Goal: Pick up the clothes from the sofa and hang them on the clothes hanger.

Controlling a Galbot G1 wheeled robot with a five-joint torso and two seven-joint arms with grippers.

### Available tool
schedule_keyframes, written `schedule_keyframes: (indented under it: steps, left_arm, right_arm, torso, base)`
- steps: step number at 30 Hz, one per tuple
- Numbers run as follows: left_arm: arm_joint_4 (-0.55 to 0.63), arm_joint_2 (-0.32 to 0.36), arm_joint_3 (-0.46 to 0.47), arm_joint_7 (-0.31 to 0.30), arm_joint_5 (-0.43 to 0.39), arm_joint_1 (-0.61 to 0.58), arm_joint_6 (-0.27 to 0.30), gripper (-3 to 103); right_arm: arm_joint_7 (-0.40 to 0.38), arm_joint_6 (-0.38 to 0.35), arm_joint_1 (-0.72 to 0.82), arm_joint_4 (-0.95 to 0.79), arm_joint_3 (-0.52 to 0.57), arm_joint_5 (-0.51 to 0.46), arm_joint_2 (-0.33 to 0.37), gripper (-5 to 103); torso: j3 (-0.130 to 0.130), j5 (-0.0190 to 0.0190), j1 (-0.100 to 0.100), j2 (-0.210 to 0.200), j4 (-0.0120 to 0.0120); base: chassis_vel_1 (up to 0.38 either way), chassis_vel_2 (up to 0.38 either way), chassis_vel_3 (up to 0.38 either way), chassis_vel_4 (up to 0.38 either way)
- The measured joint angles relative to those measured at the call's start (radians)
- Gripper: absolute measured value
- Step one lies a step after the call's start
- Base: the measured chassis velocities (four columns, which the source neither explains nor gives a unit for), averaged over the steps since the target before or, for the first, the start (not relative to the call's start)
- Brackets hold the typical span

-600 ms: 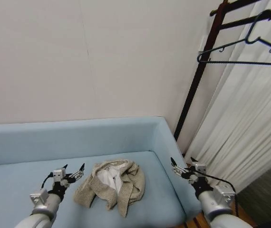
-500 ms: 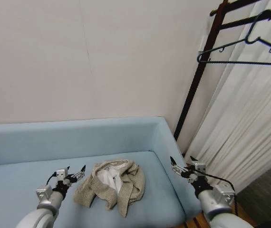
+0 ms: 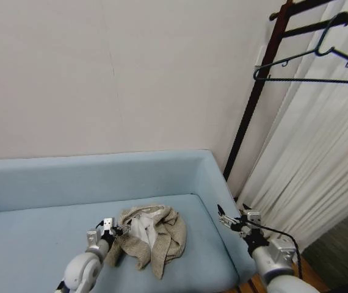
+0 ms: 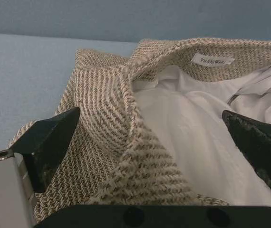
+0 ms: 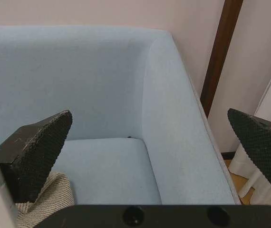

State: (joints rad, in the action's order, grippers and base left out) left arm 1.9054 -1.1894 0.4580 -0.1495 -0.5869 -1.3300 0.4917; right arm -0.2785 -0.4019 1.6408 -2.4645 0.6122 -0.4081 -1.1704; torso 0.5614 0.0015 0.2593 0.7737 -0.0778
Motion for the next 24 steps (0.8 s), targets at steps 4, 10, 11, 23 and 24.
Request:
schedule_keyframes:
  steps: [4,10,11,23,24]
  left_arm:
    - [-0.028,0.002,-0.014,-0.007,0.001,0.017,0.001,85]
    - [-0.037,0.003,-0.025,-0.033,0.002,0.025,0.002,64]
    - [-0.037,0.003,-0.026,-0.037,0.002,0.025,0.004,64]
    - [-0.024,-0.001,-0.023,-0.042,0.009,0.009,0.005,20]
    - [-0.022,-0.001,-0.022,-0.042,0.009,0.008,0.005,15]
  right_arm:
    - [-0.001,0.002,0.000,0.007,0.001,0.006,-0.007,100]
    - [-0.003,0.003,0.009,0.007,0.000,0.013,-0.011,100]
    - [-0.004,0.005,0.012,0.007,0.000,0.015,-0.010,100]
    - [-0.006,0.009,0.016,0.006,-0.006,0.024,-0.006,100]
    - [-0.006,0.009,0.015,0.007,-0.007,0.024,-0.005,100]
  torso:
    - [0.000,0.0001,0.000,0.000,0.0000]
    - [0.000,0.0000,0.000,0.000,0.0000]
    - [0.000,0.0000,0.000,0.000,0.0000]
    - [0.000,-0.0001,0.000,0.000,-0.0001]
    - [0.000,-0.0001,0.000,0.000,-0.0001]
  base:
    - [0.000,0.000,0.000,0.000]
    - [0.000,0.000,0.000,0.000]
    - [0.000,0.000,0.000,0.000]
    - [0.000,0.000,0.000,0.000]
    - [0.000,0.000,0.000,0.000]
